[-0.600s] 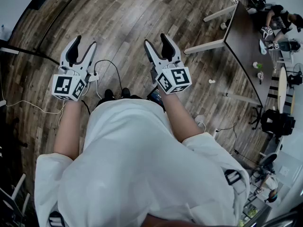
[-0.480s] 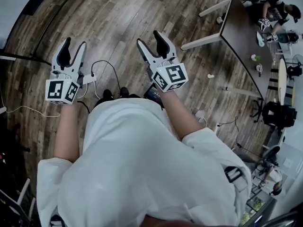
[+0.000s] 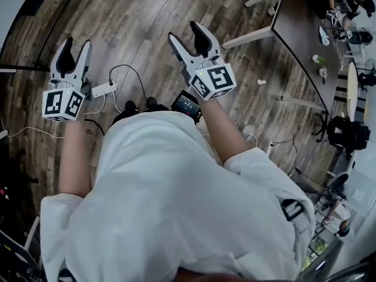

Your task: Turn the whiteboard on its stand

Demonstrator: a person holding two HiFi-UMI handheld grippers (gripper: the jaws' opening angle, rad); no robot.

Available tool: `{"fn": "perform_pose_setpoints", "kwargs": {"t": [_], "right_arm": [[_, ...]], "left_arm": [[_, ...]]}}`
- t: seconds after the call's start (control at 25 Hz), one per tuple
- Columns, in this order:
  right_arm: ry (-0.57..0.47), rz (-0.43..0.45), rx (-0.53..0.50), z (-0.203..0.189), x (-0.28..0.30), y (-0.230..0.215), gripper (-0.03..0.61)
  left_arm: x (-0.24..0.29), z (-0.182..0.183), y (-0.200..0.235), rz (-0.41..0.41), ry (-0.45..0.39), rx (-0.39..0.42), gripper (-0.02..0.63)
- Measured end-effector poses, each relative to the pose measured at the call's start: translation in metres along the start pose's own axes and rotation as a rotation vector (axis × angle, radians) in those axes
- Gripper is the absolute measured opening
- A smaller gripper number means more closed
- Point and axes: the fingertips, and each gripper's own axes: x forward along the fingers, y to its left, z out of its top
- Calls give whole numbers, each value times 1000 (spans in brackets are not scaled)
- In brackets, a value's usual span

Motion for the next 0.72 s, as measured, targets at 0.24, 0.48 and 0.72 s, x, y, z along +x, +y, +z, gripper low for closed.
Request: {"fn": "perform_pose_setpoints", "kwargs": {"t": [0.24, 0.48, 0.72], "right_arm": [[7, -26, 20, -7, -9, -10, 265], [-3, -61, 24, -12, -26, -22, 262], [3, -80, 8, -17, -49, -33, 261]], "left_arm": [[-1, 4, 0, 10, 1, 32, 230], [1, -10, -16, -14, 15, 17, 230], [3, -12, -45, -22, 15, 58, 230]]}}
